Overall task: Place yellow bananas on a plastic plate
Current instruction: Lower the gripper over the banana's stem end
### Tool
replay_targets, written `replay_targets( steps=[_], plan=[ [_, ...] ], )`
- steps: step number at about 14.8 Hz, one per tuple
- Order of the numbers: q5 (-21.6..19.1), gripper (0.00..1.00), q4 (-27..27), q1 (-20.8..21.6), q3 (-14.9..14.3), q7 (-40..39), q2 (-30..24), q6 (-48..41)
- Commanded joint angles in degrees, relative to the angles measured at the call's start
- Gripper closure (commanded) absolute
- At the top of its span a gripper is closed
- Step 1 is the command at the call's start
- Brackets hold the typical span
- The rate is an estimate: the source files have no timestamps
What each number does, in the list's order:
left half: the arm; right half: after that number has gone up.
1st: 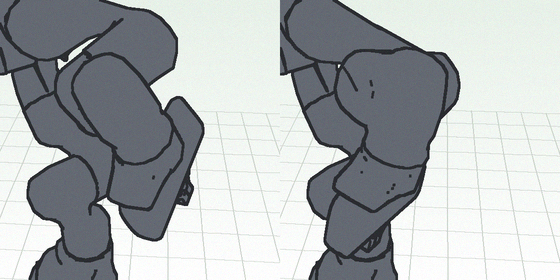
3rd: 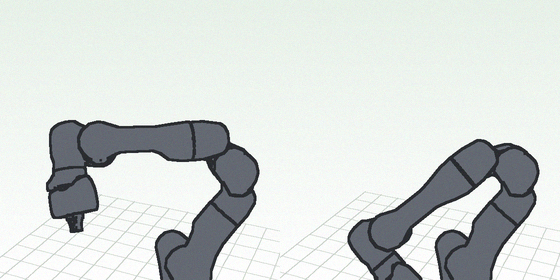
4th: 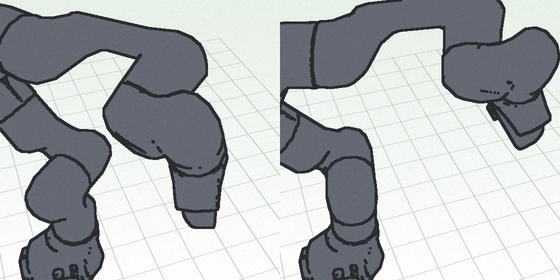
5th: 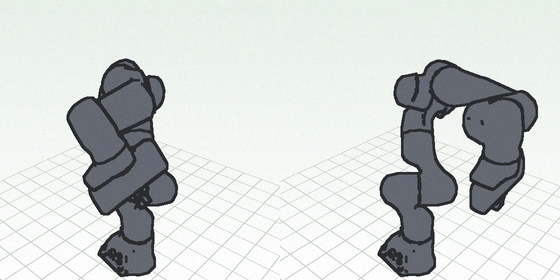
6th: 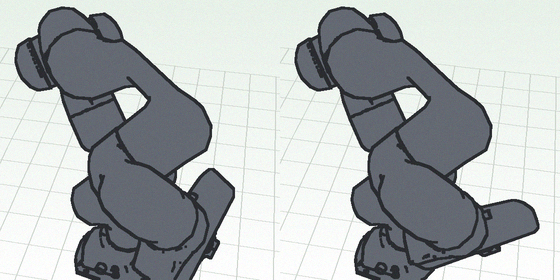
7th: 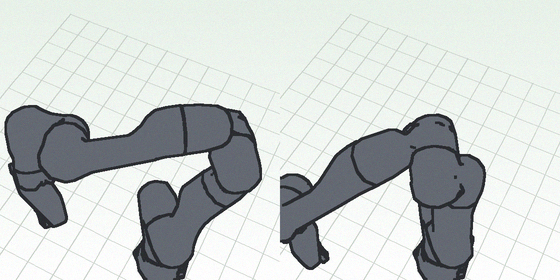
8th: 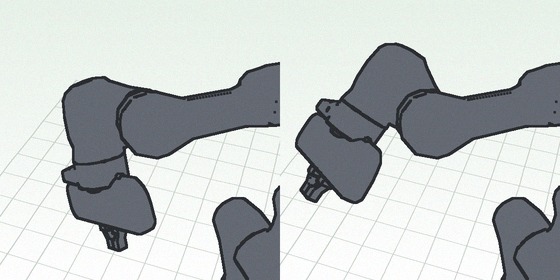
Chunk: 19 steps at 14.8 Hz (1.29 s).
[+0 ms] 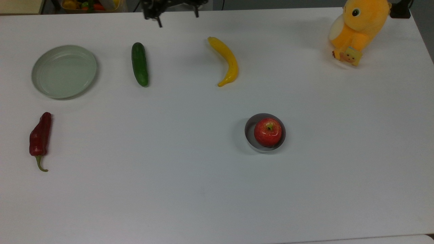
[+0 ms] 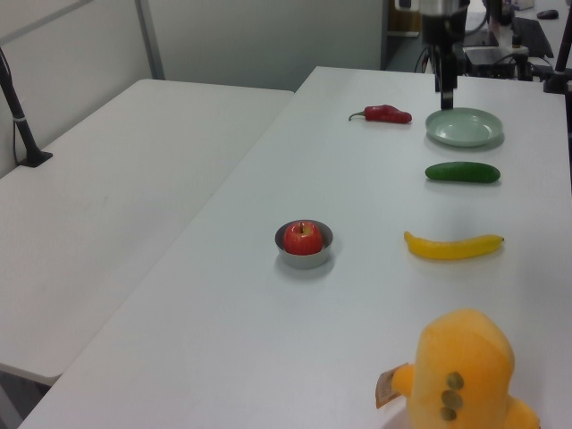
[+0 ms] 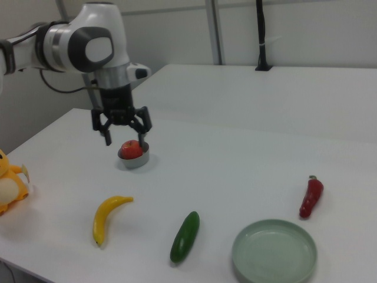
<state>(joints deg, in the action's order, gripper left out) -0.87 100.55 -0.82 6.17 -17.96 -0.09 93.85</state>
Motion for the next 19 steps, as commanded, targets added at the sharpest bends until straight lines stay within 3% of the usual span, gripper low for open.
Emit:
replay_targets(
  steps=[1,6,9,15,19],
  plan=[
    [1.0,0.0,6.0,0.9,4.0,-1.0,-2.5,1.3],
    [0.9,0.0,12.5,0.7,10.3,0.5,-3.7,1.9],
    [0.5,0.0,17.3,1.0,11.1,1.3,-3.7,7.0],
    [0.7,0.0,26.4,0.9,15.8,7.1,-3.0,20.8],
    [1.1,0.0,28.9,1.0,16.0,8.5,-1.4,27.1]
  ],
)
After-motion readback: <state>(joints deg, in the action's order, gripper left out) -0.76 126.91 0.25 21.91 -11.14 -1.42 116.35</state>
